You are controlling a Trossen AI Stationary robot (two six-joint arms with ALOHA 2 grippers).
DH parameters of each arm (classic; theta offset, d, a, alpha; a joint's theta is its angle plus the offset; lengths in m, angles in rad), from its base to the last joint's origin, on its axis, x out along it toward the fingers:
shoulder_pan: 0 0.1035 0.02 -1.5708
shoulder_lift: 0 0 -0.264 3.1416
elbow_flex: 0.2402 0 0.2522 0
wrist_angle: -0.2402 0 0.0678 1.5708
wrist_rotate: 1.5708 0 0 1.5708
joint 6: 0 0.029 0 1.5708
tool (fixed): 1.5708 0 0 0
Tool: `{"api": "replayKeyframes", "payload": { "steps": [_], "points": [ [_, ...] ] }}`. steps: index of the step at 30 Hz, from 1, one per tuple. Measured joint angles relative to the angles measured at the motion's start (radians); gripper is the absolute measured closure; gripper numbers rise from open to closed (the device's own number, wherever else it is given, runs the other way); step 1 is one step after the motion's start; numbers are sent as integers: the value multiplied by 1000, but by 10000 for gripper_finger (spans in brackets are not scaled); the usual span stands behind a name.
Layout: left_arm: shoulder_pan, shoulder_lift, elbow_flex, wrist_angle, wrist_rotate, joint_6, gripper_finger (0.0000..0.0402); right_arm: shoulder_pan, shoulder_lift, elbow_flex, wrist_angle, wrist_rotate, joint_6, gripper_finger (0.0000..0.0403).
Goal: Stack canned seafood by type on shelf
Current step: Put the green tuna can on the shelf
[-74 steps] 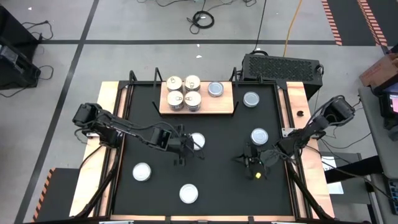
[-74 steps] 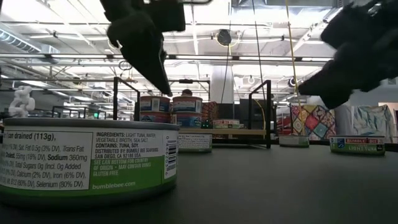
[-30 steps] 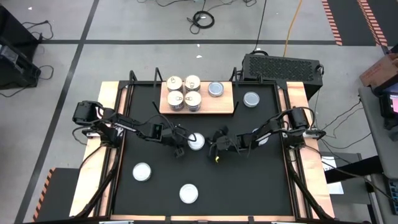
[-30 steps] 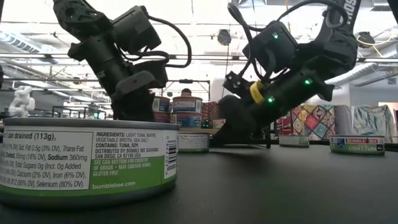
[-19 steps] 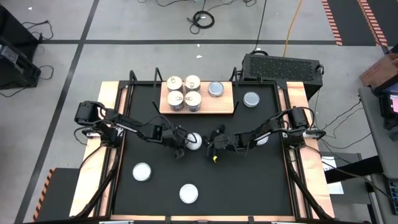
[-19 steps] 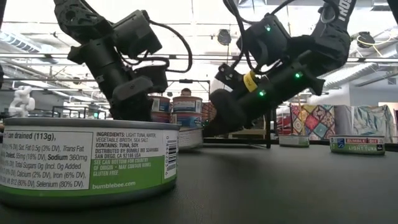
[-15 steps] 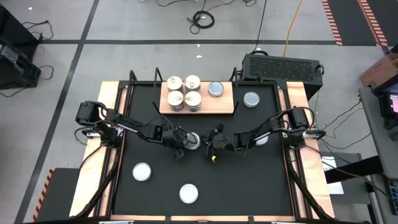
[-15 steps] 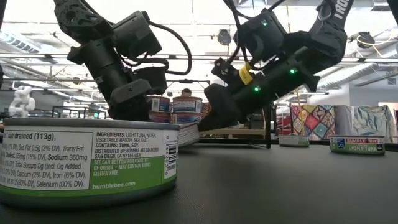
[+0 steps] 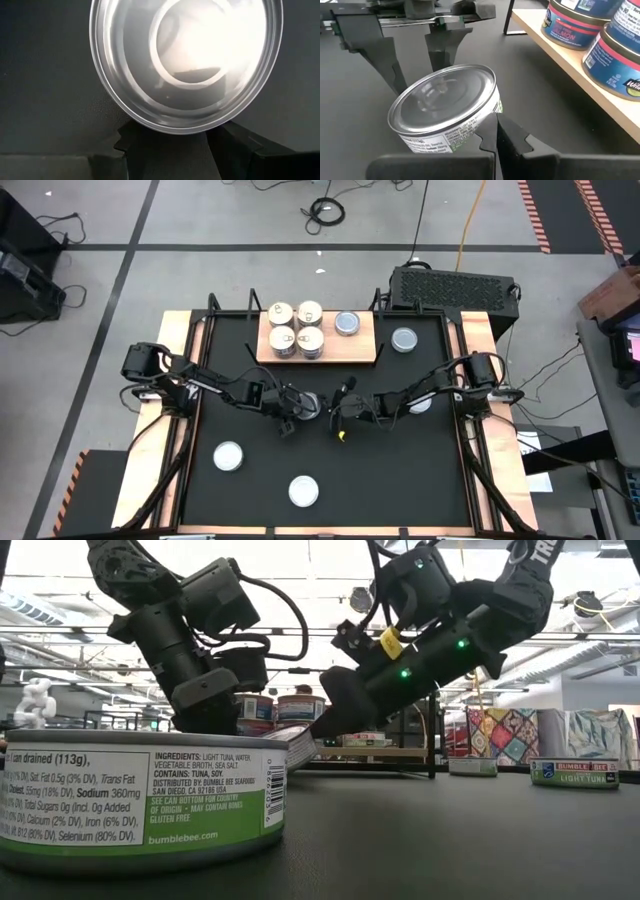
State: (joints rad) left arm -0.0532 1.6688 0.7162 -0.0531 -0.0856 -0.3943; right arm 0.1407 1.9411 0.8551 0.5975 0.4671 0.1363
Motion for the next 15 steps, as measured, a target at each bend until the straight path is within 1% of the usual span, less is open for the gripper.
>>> {"api": "replayKeyframes", "payload": {
  "steps": [5,7,12,15],
  "points": [
    [7,0,0,-4,9,-3,213,3,-20,0,3,-8,-22,403],
    [17,0,0,-5,28,-6,213,5,-41,3,9,-17,-43,403],
    [44,-15,0,-12,93,0,213,28,-93,6,17,-82,-81,403],
    [64,-43,1,-42,104,21,213,42,-99,5,8,-112,-97,403]
  ]
}}
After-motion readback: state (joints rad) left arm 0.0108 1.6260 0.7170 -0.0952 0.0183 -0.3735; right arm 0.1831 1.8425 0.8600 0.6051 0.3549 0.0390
